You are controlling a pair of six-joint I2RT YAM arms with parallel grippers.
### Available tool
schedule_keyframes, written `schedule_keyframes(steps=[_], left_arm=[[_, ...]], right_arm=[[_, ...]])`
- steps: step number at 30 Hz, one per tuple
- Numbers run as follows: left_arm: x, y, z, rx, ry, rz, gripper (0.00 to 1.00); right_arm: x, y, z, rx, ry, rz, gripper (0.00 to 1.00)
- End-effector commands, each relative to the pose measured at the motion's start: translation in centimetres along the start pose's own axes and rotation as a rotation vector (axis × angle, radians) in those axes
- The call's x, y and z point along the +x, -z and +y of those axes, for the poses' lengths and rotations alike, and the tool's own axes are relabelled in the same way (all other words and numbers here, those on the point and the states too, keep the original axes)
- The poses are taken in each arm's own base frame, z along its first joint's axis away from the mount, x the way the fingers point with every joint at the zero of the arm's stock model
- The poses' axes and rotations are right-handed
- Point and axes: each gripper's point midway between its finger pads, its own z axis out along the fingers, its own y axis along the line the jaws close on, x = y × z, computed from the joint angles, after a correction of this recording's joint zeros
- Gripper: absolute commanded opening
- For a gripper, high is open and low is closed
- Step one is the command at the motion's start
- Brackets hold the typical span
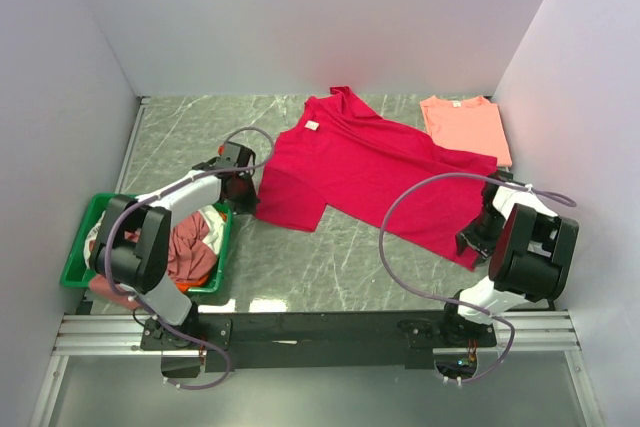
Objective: Fold and stack the t-shirts
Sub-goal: Flatten the tshirt out
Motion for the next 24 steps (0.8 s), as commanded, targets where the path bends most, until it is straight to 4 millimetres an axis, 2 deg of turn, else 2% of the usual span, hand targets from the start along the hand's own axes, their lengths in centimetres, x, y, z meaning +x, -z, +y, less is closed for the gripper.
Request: schedule_keyframes(steps=[1,8,15,18,24], left_arm=[[-1.8,0.1,-0.2,0.026,-0.017,-0.043,0.01],[-2.5,0.2,-1.1,0.062,-0.025,-0.048,0.01],[-3.2,0.9,-1.4,0.071,-0.029,-0.062,0.01],[-3.5,1.2,-1.5,0.081,-0.029,-0.065,0.01],[-3.7,1.3,-1.6,0.102,-0.021,-0.06,0.01]], right_arm=[[0.4,-1.2,0.6,0.01,-0.025,-0.004,0.55],[0.9,-1.9,1.3,0.02,-0.021,-0.01,0.52],[1.1,-1.6,2.1,0.018,-0.003,-0.02,0.33],[0.9,-0.8,2.2,0.007,0.003,-0.034,0.2],[1.1,0.1,1.9,0.002,0.01,-0.049,0.08]])
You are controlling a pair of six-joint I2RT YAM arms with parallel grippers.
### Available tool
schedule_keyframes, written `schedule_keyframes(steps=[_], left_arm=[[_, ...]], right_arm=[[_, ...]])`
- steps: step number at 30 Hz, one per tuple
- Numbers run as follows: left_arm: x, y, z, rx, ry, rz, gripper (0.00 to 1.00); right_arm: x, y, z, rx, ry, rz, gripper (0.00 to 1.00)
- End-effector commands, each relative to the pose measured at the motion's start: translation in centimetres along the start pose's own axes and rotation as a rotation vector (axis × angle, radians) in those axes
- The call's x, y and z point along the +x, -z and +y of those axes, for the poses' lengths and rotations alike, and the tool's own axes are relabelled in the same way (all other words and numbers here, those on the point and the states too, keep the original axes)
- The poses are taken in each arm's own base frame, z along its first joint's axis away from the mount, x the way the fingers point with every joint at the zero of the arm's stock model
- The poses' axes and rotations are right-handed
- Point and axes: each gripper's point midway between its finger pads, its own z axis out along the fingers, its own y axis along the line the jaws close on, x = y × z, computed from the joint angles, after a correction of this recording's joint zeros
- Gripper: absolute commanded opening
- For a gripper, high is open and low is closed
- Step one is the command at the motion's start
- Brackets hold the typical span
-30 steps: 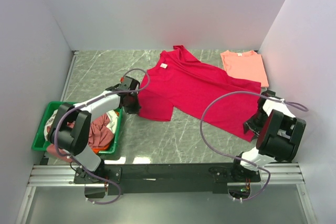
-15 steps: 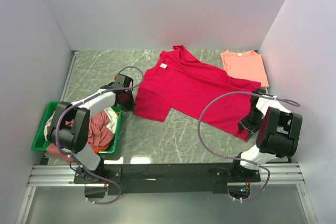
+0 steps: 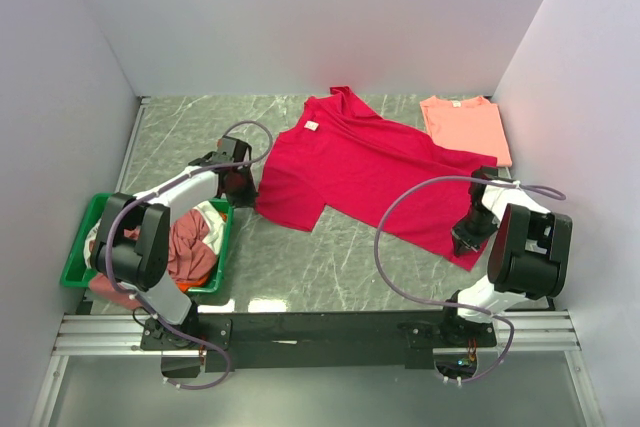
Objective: Fold and stack the t-shirts
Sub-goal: Flatten the tshirt out
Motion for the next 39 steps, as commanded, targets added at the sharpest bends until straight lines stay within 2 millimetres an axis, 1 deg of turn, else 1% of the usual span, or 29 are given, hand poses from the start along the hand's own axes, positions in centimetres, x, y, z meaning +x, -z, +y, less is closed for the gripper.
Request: schedule_keyframes(steps=[1,5,8,11,12,15,18,23,24,26,27,29,30,32,33,36,38,39], left_arm=[[-1.9,1.1,-1.3,0.055,-0.018,-0.046,0.01],[-2.2,1.1,-1.0,0.054,-0.018,-0.049,0.01],[-2.0,0.6,-0.5,0.064,-0.004,-0.031,0.01],[-2.4,0.4,0.1,0.064,0.0,-0.034,0.01],[-2.6,0.4,0.3,0.065,0.004,-0.036,0.01],[-3.2,0.5,0.0,0.083,-0.006,-0.045,0.01],[-3.5,0.4,-0.2,0.092,-0.012,-0.04,0.01],[-3.9,0.1,-0.3,0.104,-0.016,-0.038,0.01],[-4.1,0.1,-0.1,0.101,-0.012,-0.039,0.01],[-4.4,-0.1,0.1,0.1,-0.009,-0.039,0.01],[-4.8,-0.1,0.2,0.103,-0.003,-0.045,0.01],[-5.4,-0.2,0.3,0.105,0.001,-0.054,0.01],[-5.8,-0.1,0.4,0.104,0.008,-0.061,0.01],[-6.8,-0.2,0.2,0.112,0.009,-0.075,0.01],[-7.2,-0.2,0.3,0.112,0.017,-0.079,0.01],[-8.1,-0.2,0.0,0.123,0.023,-0.092,0.01],[-8.5,-0.1,-0.2,0.131,0.025,-0.098,0.01],[-8.5,-0.1,-0.1,0.133,0.028,-0.099,0.01]], right_arm=[[0.5,0.2,-0.4,0.015,0.001,-0.01,0.07],[0.6,1.4,-0.6,0.003,0.003,-0.027,0.09],[0.8,1.5,-0.2,-0.025,-0.003,-0.021,0.12],[0.8,1.3,0.5,-0.03,-0.004,-0.011,0.13],[0.5,1.5,1.0,-0.037,-0.006,-0.021,0.13],[-0.1,1.7,2.1,-0.033,0.012,-0.044,0.13],[-0.3,1.3,3.0,-0.025,0.024,-0.045,0.13],[0.1,0.1,4.4,-0.007,0.037,-0.019,0.13],[0.1,0.3,5.3,-0.018,0.043,-0.026,0.13],[0.2,0.1,6.2,-0.02,0.048,-0.022,0.13],[-0.2,0.5,7.2,-0.038,0.04,-0.029,0.13],[-0.1,0.4,8.4,-0.039,0.051,-0.019,0.13],[-0.6,1.0,9.3,-0.054,0.052,-0.029,0.13],[-0.6,1.0,10.0,-0.04,0.07,-0.025,0.13],[-1.0,1.2,10.7,-0.045,0.073,-0.031,0.13],[-1.6,2.1,11.3,-0.049,0.082,-0.05,0.13],[-1.9,2.9,10.9,-0.046,0.08,-0.071,0.13],[-2.0,3.9,10.7,-0.062,0.075,-0.092,0.14]])
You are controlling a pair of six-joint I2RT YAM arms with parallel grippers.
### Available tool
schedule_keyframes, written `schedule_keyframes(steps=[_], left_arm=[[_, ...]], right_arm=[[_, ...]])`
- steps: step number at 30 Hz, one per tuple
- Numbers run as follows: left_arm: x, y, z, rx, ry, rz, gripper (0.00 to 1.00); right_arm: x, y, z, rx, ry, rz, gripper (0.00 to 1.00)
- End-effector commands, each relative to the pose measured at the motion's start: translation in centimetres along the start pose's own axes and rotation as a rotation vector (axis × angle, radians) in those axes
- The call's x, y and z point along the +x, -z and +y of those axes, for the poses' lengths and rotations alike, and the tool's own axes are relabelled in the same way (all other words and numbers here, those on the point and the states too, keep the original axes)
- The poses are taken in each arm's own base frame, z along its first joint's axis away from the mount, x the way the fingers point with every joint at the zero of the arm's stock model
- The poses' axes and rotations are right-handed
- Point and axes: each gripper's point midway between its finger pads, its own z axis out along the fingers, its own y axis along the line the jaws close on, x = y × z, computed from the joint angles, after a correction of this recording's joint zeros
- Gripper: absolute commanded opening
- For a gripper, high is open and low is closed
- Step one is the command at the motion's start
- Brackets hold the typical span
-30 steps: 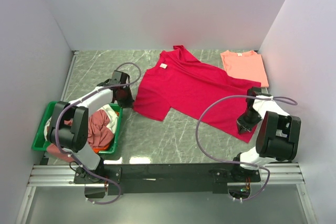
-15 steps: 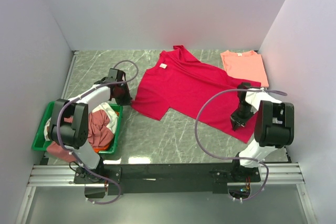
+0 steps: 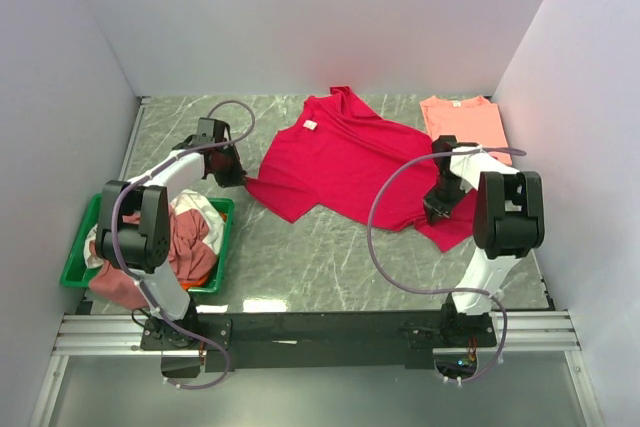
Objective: Fold and stack the t-shirts
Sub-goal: Flatten the tshirt out
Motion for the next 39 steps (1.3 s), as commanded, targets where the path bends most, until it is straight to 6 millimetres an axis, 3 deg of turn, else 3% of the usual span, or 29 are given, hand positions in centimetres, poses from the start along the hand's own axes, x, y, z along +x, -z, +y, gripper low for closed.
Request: schedule_keyframes(steps=[1,5,9,15,20,32,39], left_arm=[[-2.2,0.5,-1.3,0.05,-0.017,-0.054,0.01],[-1.9,0.6,-1.5,0.067,-0.01,-0.048,0.01],[-1.9,0.8,-1.8,0.082,-0.01,-0.05,0.01],[-1.9,1.0,-2.0,0.094,-0.015,-0.049,0.01],[-2.1,1.3,-2.2,0.101,-0.019,-0.061,0.01],[-2.0,1.8,-2.0,0.1,-0.016,-0.069,0.01],[-2.0,2.0,-1.7,0.096,-0.009,-0.068,0.01]], right_arm=[[-1.4,2.5,0.0,-0.03,-0.046,-0.088,0.16],[-0.2,4.4,-2.7,-0.004,-0.044,-0.113,0.32],[2.0,4.9,-5.8,0.023,-0.051,-0.117,0.4],[6.1,3.8,-9.0,0.057,-0.075,-0.048,0.41],[7.2,3.1,-11.0,0.123,-0.073,-0.043,0.43],[6.9,0.6,-11.2,0.171,-0.086,-0.019,0.49],[5.8,0.4,-11.1,0.149,-0.126,-0.024,0.49]])
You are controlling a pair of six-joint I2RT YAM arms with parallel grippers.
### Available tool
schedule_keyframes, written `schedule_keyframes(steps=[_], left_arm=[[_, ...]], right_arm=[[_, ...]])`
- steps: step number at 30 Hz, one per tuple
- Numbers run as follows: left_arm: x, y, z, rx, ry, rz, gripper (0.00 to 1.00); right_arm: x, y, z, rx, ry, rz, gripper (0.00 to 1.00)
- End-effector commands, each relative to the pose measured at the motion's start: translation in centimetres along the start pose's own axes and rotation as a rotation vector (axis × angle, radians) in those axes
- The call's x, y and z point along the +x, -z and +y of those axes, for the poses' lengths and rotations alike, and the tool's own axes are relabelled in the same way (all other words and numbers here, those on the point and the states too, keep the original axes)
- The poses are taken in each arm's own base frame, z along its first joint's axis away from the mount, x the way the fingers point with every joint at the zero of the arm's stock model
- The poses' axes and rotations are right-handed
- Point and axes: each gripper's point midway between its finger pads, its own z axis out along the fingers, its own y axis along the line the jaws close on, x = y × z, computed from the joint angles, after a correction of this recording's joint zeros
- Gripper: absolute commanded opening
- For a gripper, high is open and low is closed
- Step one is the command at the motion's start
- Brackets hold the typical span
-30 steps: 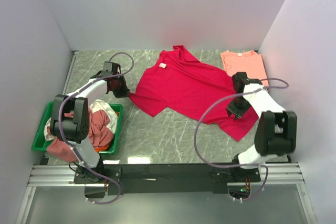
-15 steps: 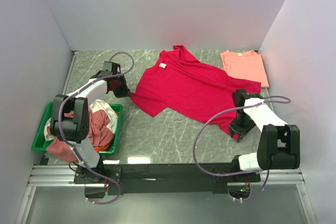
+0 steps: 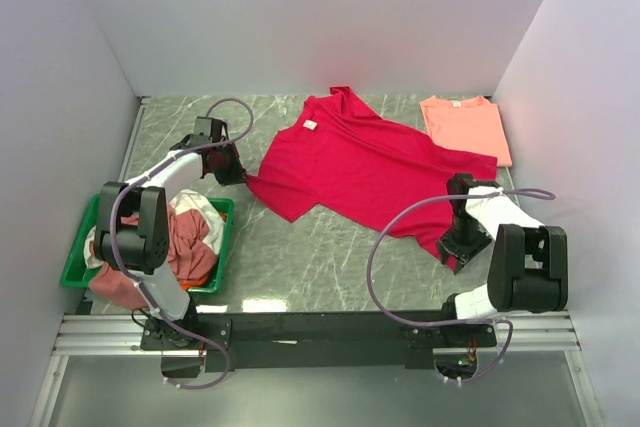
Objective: Fold and stack the t-shirts
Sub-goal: Flatten the tshirt out
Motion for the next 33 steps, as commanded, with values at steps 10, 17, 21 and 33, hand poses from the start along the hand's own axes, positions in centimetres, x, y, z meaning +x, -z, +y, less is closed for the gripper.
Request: schedule_keyframes(steps=[10,17,21,33], left_arm=[[-1.3,1.3,-0.8,0.038,-0.01,-0.047,0.01],[-1.4,1.1,-0.8,0.04,-0.007,-0.043,0.01],[-1.4,1.1,-0.6,0.035,-0.004,-0.043,0.01],[-1.6,1.1,-0.4,0.031,-0.003,-0.044,0.01]], right_arm=[[-2.3,0.1,-0.1,-0.024,-0.068,-0.049,0.48],[-2.6,-0.6,0.8,-0.033,-0.071,-0.044,0.47],[-2.2,-1.2,0.9,-0.036,-0.08,-0.032,0.47],[0.3,-3.1,-0.7,0.008,-0.1,-0.025,0.44]])
